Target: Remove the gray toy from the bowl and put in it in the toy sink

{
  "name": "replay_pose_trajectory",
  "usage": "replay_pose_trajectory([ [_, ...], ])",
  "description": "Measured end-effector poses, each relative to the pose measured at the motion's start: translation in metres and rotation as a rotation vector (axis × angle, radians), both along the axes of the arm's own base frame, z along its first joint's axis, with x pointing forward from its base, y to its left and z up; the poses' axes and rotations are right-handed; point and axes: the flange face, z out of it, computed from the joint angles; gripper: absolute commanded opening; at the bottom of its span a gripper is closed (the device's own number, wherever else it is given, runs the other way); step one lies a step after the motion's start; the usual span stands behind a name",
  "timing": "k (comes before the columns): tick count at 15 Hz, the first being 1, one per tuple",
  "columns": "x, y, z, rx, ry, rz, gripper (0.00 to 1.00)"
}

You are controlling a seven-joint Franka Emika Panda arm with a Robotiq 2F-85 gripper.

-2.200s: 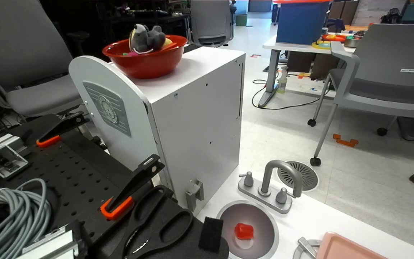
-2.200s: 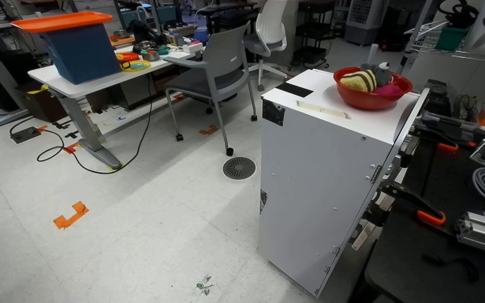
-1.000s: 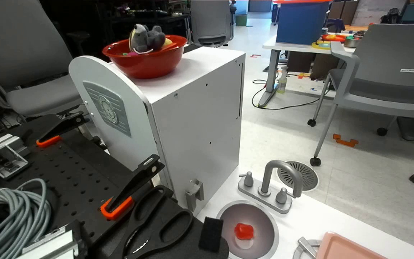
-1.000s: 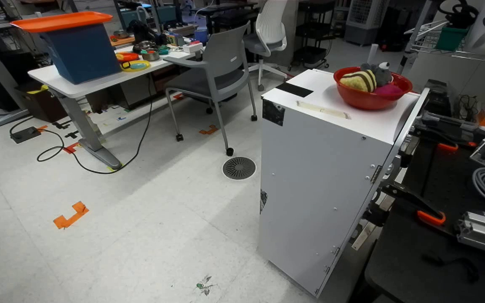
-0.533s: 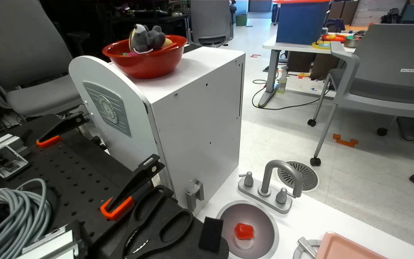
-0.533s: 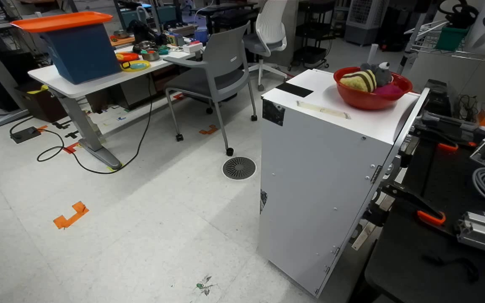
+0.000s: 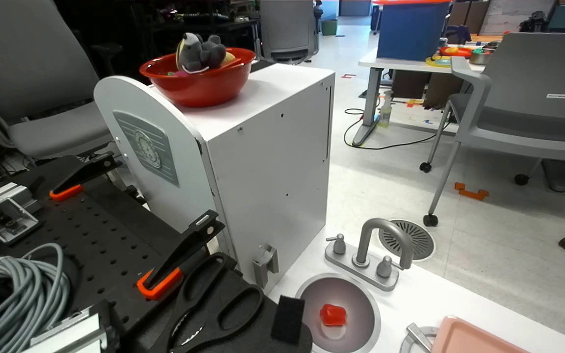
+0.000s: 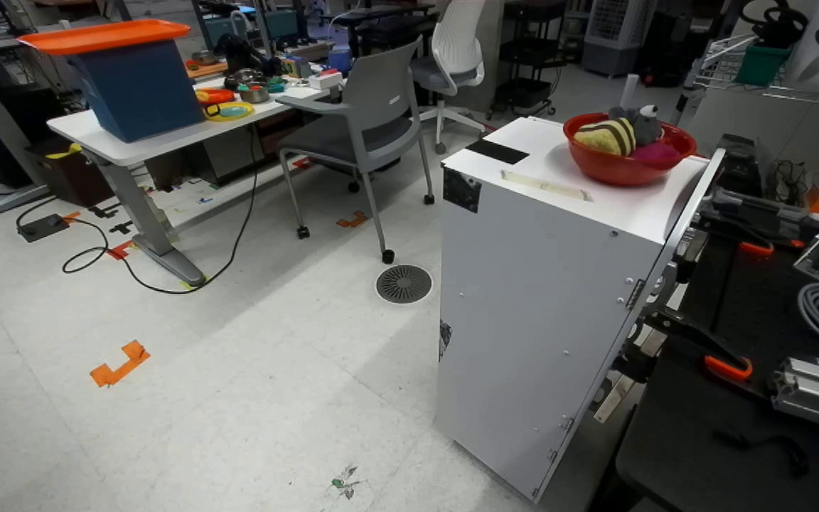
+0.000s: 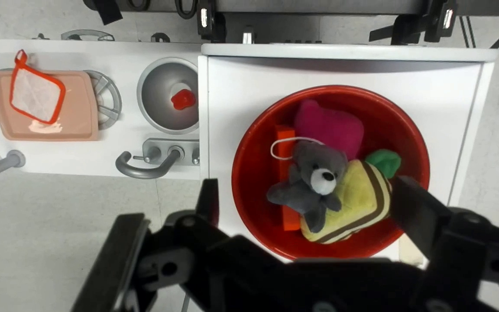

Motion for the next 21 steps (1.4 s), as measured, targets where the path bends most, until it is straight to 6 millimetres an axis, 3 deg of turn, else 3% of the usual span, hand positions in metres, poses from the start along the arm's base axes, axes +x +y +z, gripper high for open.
replay_pose_trajectory([
  [6,0.005,0.000,-0.021,0.003,0.045,0.003,1.00],
  [21,0.010,-0.004,-0.036,-0.021,0.075,-0.012,1.00],
])
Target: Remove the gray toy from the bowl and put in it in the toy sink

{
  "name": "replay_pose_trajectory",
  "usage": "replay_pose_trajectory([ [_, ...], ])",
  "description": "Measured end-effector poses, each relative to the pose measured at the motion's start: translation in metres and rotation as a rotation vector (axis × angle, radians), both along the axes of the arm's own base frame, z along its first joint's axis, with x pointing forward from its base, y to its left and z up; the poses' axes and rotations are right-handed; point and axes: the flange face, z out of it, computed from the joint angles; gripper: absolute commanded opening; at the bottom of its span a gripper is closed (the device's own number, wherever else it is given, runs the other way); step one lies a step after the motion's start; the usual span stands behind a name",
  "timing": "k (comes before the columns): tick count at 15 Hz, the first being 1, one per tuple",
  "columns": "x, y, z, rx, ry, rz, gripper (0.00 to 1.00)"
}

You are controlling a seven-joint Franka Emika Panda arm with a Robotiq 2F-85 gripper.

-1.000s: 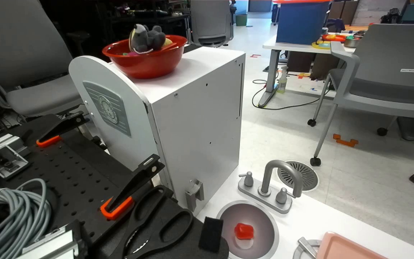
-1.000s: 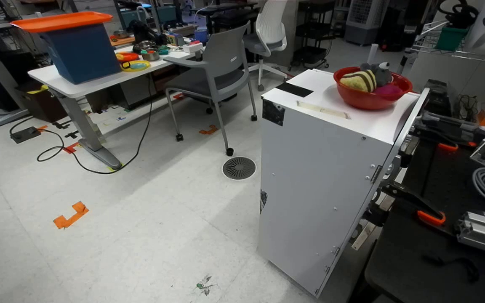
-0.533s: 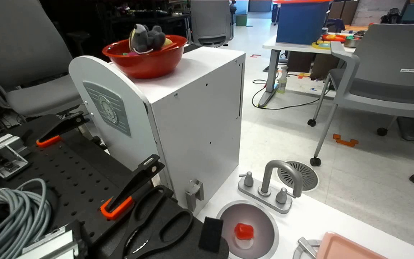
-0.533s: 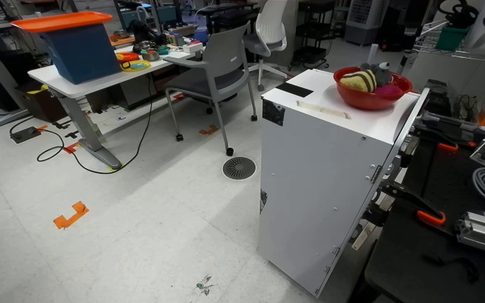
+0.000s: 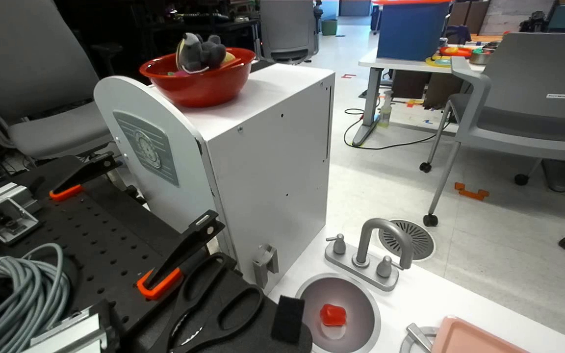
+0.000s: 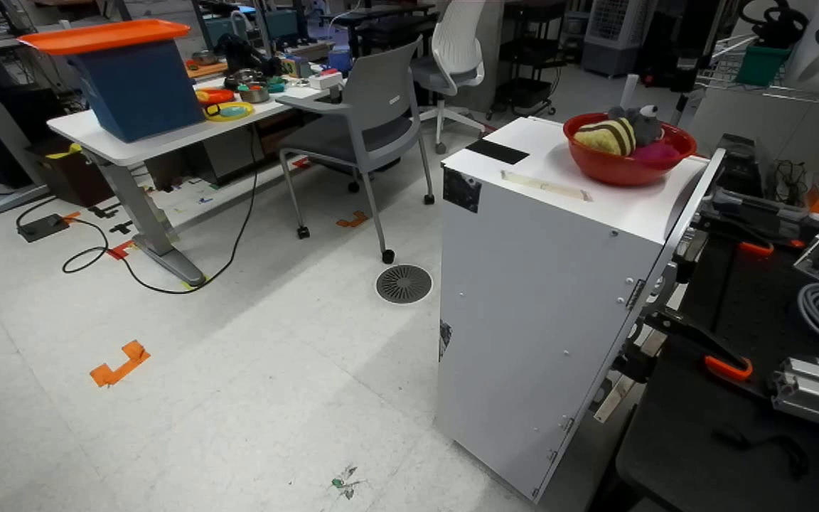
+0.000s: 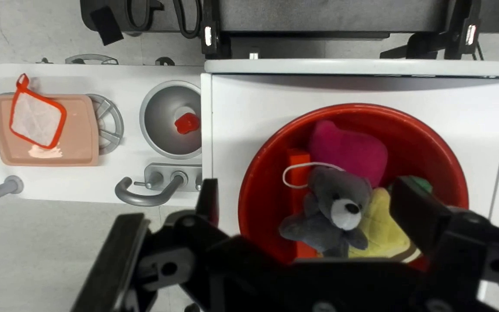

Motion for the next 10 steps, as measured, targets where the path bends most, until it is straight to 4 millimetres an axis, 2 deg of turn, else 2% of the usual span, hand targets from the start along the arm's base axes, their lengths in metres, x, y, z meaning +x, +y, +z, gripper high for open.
replay_pose_trajectory([
  [7,0.025,0.000,-0.025,-0.010,0.042,0.004,1.00],
  [10,0.033,0.010,-0.028,-0.007,0.045,0.032,1.00],
])
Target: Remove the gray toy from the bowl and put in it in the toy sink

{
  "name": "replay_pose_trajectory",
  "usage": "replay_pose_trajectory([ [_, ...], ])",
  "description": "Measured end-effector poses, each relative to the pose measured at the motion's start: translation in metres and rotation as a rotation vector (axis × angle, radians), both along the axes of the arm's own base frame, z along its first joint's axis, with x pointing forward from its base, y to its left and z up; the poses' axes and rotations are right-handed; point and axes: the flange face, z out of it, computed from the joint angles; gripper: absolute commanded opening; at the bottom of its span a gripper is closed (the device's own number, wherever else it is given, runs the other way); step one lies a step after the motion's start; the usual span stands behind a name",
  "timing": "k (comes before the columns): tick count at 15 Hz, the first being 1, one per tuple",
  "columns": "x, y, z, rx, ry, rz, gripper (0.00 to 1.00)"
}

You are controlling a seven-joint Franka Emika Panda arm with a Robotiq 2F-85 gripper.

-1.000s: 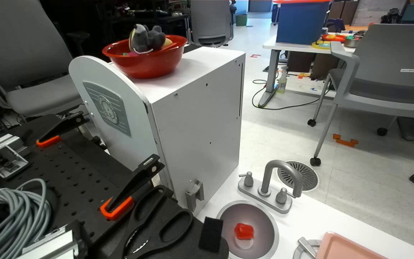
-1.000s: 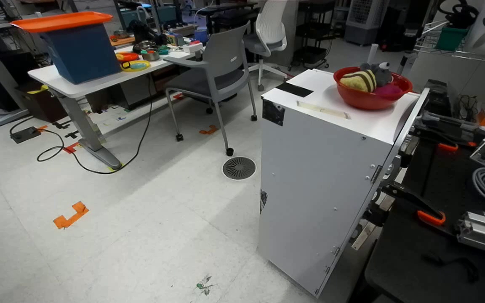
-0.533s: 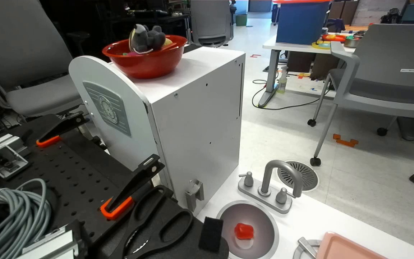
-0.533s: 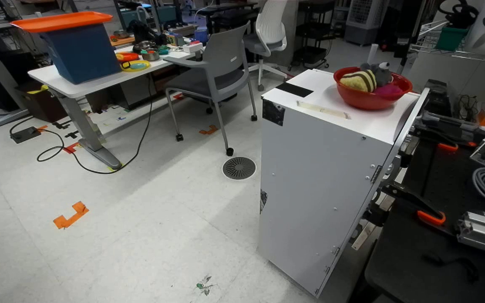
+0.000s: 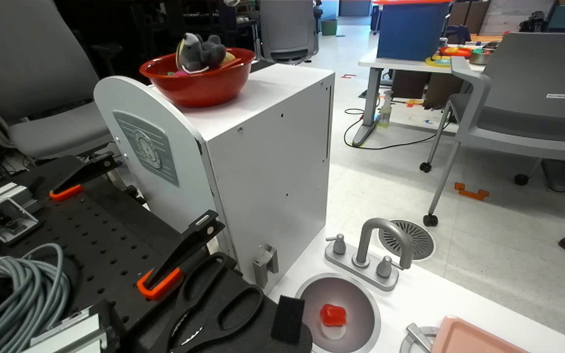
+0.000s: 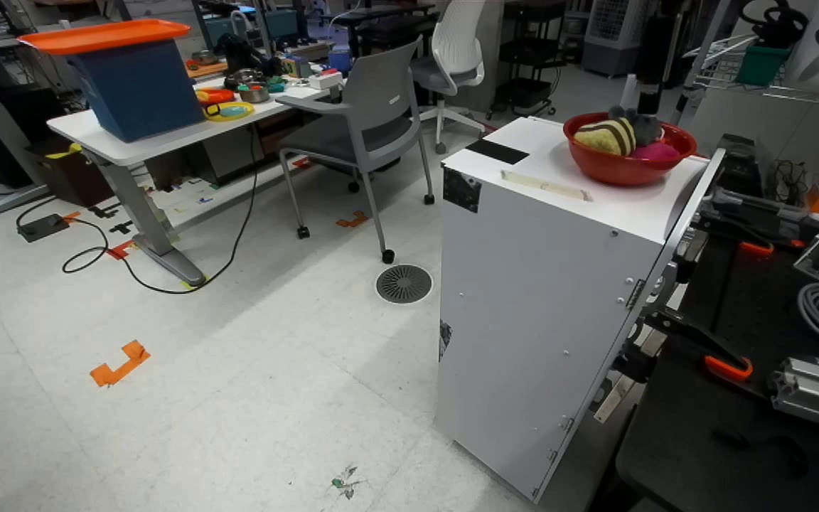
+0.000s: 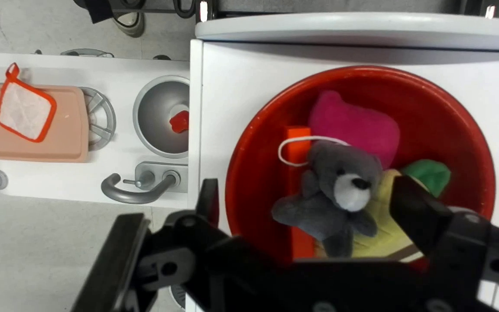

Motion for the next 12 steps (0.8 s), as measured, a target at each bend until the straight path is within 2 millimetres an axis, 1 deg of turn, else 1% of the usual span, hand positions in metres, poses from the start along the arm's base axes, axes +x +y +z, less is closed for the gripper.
replay_pose_trajectory([
  [4,0.003,0.025,0.003,0.001,-0.008,0.053,1.00],
  [6,0.003,0.033,0.002,0.001,-0.006,0.072,1.00],
  [9,0.002,0.036,0.001,0.003,-0.002,0.086,1.00],
  [12,0.002,0.032,0.000,0.005,0.000,0.084,1.00],
])
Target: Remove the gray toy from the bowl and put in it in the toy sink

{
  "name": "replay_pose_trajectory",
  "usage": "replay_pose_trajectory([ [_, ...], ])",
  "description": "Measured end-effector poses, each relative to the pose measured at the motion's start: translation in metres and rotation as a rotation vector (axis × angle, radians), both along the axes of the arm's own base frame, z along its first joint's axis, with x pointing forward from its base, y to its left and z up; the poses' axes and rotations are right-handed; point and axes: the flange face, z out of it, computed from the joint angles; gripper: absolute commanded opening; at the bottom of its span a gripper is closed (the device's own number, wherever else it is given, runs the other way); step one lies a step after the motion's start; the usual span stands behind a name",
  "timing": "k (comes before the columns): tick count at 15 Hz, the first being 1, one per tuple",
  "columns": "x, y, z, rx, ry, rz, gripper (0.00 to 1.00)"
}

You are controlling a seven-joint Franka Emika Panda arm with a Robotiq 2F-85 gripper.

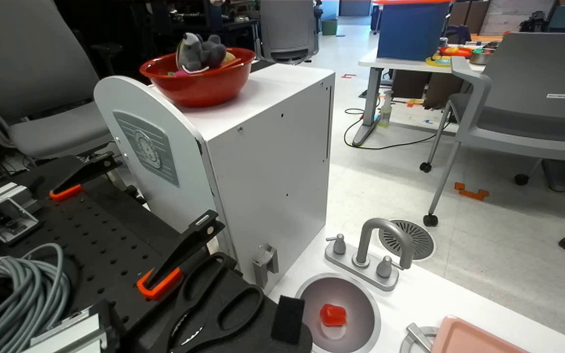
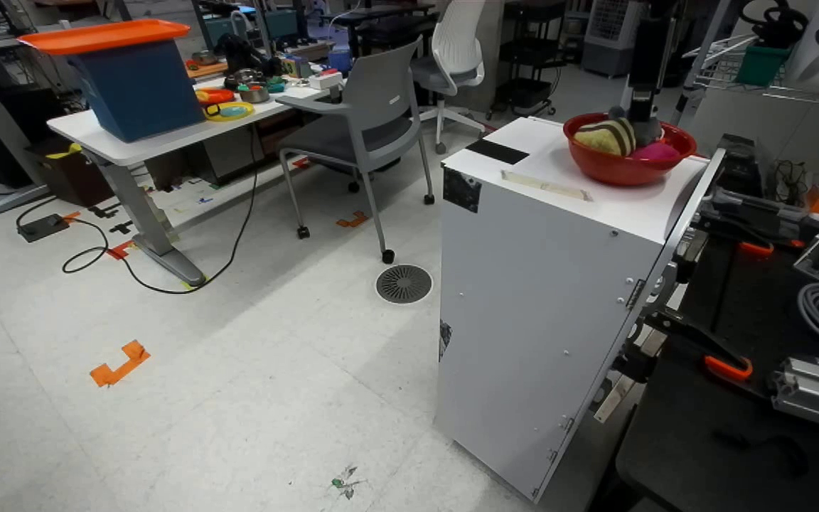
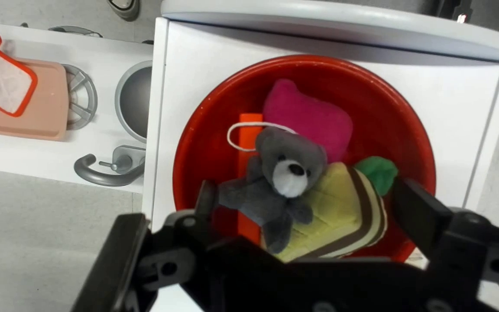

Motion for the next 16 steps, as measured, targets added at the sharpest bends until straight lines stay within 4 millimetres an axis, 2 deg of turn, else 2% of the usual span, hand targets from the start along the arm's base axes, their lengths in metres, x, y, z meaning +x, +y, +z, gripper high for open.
replay_pose_trajectory([
  [7,0.000,-0.015,-0.002,0.001,0.004,-0.032,1.00],
  [16,0.000,-0.024,-0.020,0.079,0.048,-0.077,1.00],
])
